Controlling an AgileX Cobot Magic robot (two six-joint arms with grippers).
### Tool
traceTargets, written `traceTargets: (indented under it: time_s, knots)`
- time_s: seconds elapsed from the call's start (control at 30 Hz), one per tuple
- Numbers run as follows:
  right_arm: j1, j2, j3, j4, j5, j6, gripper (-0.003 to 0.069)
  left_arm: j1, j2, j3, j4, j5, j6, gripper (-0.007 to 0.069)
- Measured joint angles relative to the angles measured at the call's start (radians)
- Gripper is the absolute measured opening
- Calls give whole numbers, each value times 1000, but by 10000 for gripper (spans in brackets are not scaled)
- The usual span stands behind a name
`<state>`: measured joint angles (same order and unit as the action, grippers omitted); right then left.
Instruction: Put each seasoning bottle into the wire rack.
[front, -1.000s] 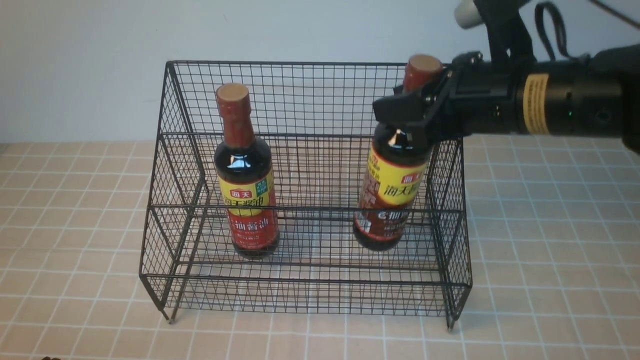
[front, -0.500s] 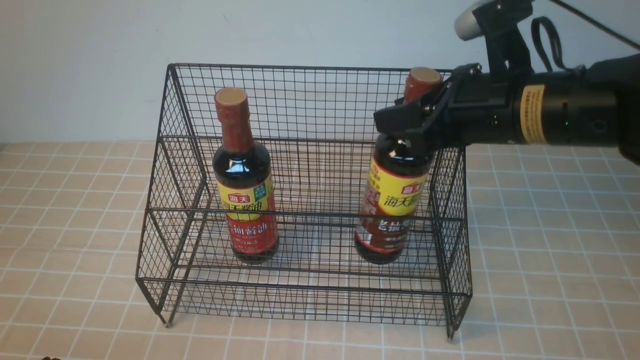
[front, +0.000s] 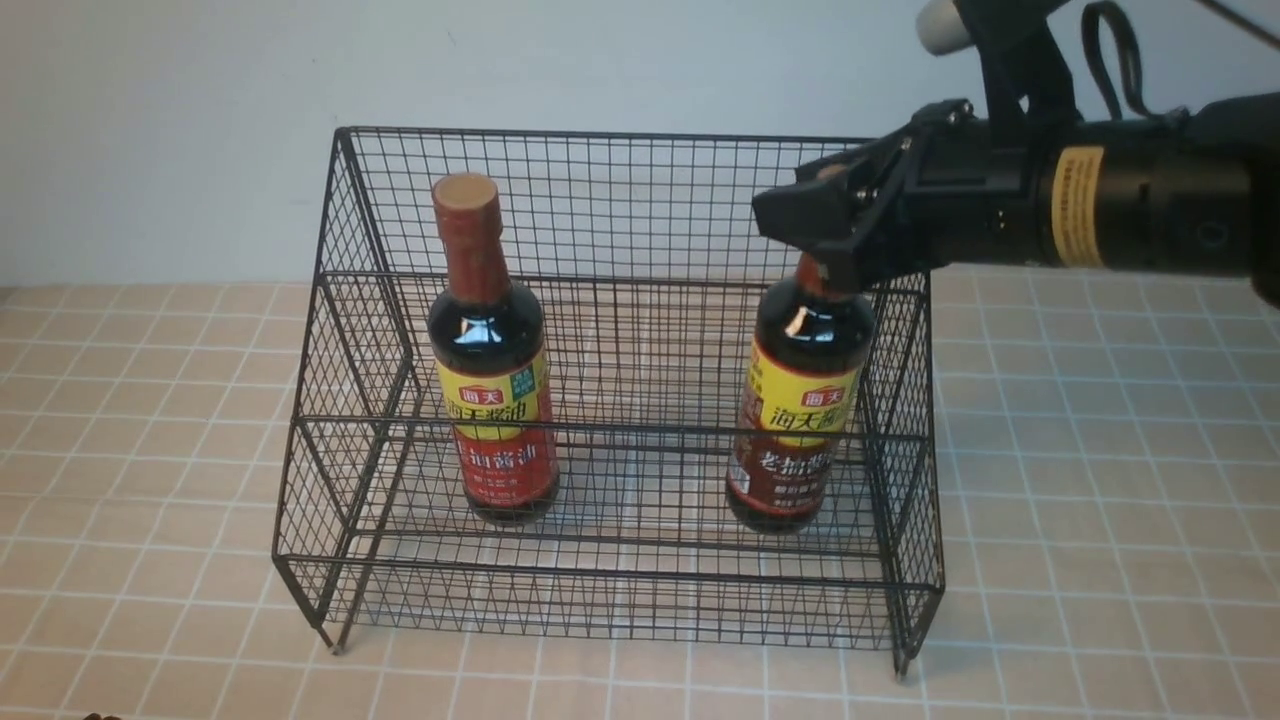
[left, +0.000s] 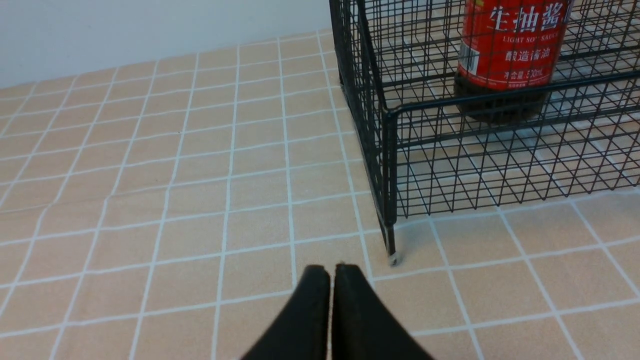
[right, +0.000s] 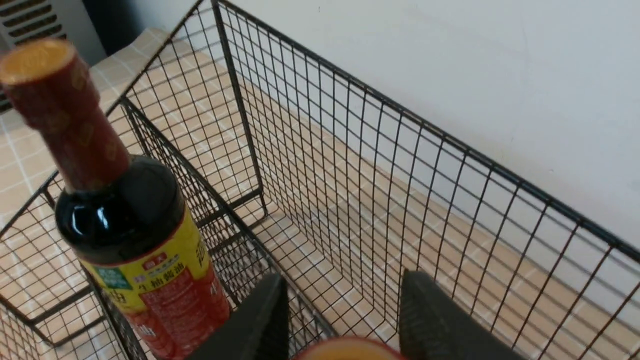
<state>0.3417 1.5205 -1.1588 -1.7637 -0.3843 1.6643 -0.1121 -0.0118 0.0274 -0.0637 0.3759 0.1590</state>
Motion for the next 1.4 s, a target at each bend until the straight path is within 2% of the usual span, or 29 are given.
traceTargets:
  time_s: [0.2, 0.3, 0.43, 0.5, 0.6, 0.67, 0.77, 0.8, 0.83, 0.87, 0.9, 1.03, 1.1, 1.13, 1.17, 1.23, 1.33, 1.4]
  knots:
    - [0, -144, -34, 0, 6, 64, 293, 0, 0, 0, 0, 0, 0, -7]
    - [0, -234, -36, 0, 5, 113, 274, 0, 0, 0, 0, 0, 0, -7]
    - [0, -357, -38, 0, -14, 245, 189, 0, 0, 0, 0, 0, 0, -7]
    - [0, -416, -41, 0, -43, 328, 108, 0, 0, 0, 0, 0, 0, -7]
    - [0, -457, -43, 0, -78, 371, 28, 0, 0, 0, 0, 0, 0, -7]
    - [0, -471, -43, 0, -114, 374, 0, 0, 0, 0, 0, 0, 0, -7]
    - [0, -473, -43, 0, -158, 269, -10, 0, 0, 0, 0, 0, 0, -7]
    - [0, -473, -43, 0, -161, 215, -11, 0, 0, 0, 0, 0, 0, -7]
    - [0, -474, -43, 0, -154, 103, -11, 0, 0, 0, 0, 0, 0, -7]
    - [0, -474, -43, 0, -151, 86, -11, 0, 0, 0, 0, 0, 0, -7]
    - [0, -478, -43, 0, -114, -70, -11, 0, 0, 0, 0, 0, 0, -7]
    - [0, -492, -43, 0, 75, -503, -11, 0, 0, 0, 0, 0, 0, -7]
    - [0, -498, -34, 15, 226, -674, -11, 0, 0, 0, 0, 0, 0, -7]
    - [0, -498, -30, 38, 297, -710, -11, 0, 0, 0, 0, 0, 0, -7]
    - [0, -498, -26, 82, 376, -727, -11, 0, 0, 0, 0, 0, 0, -7]
    - [0, -498, -21, 280, 601, -708, -11, 0, 0, 0, 0, 0, 0, -7]
    - [0, -498, -22, 713, 996, -665, -11, 0, 0, 0, 0, 0, 0, -7]
    - [-2, -498, -13, 989, 1217, -736, -11, 0, 0, 0, 0, 0, 0, -7]
